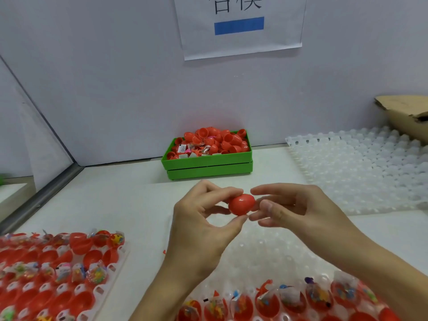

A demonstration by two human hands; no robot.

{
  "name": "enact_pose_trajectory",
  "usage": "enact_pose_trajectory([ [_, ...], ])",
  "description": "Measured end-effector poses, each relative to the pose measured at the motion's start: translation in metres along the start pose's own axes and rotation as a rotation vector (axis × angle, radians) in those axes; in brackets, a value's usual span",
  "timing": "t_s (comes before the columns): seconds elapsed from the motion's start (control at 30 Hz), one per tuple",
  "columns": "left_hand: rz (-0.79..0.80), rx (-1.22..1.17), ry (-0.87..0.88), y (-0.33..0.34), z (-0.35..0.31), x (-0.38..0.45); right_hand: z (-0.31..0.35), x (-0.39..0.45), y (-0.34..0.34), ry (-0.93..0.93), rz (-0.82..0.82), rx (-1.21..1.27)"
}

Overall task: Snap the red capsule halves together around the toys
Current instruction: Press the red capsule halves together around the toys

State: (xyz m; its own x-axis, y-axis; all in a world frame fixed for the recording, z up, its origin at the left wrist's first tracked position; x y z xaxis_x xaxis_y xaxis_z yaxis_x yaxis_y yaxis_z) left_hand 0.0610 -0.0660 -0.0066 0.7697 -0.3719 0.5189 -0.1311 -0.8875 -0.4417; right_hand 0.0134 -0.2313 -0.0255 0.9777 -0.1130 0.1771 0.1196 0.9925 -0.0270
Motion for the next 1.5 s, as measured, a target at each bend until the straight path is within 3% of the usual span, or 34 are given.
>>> enact_pose_trajectory([
  [0.1,-0.014,0.222,0.178,0.001,-0.007,0.000,-0.002,0.000,0.003,0.030,0.024,-0.004],
  [0.2,0.034,0.250,0.258,0.005,-0.011,-0.002,-0.004,0.001,0.006,0.025,0.014,0.016],
  [0.3,0.077,0.119,0.217,0.006,-0.012,-0.003,-0.003,0.001,0.004,-0.010,-0.028,0.016],
  [0.4,0.086,-0.083,0.065,0.005,-0.008,-0.001,0.004,0.000,0.000,-0.072,-0.056,0.024],
  [0.53,0.116,-0.182,-0.018,0.006,-0.001,0.000,0.007,-0.002,0.001,-0.107,-0.049,-0.020],
  [0.7,0.113,-0.095,0.019,0.006,0.002,-0.001,0.010,-0.004,0.003,-0.073,-0.009,-0.012],
  [0.83,0.082,0.102,0.086,0.007,0.003,-0.003,0.011,-0.008,0.006,0.016,0.091,-0.175],
  [0.9,0.091,-0.039,-0.032,0.007,0.010,-0.002,0.016,-0.007,0.003,0.039,0.092,-0.173],
  [1.0,0.153,-0.441,-0.226,0.008,0.016,0.001,0.027,-0.005,-0.003,0.020,0.045,-0.113],
  [1.13,0.178,-0.742,-0.340,0.010,0.016,0.002,0.037,-0.004,0.001,-0.038,0.015,-0.108],
  [1.33,0.209,-0.918,-0.428,0.015,0.018,0.001,0.046,-0.004,0.010,-0.136,-0.026,-0.233],
  [1.5,0.163,-0.846,-0.375,0.009,0.019,0.003,0.058,-0.008,0.025,-0.231,-0.124,-0.397],
])
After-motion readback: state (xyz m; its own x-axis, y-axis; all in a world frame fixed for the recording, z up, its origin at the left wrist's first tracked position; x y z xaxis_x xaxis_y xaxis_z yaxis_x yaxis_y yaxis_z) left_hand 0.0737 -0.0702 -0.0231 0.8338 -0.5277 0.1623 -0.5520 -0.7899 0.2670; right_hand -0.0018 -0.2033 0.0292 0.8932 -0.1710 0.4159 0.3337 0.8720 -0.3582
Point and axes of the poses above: each hand's wrist, its own x-axis towards the middle knuckle, its own y-axis out of the palm, z = x × y, the point moved 5 cm from there along x, towards the middle knuckle, and after that the axes turned 3 degrees about x, right-handed, at the moved point
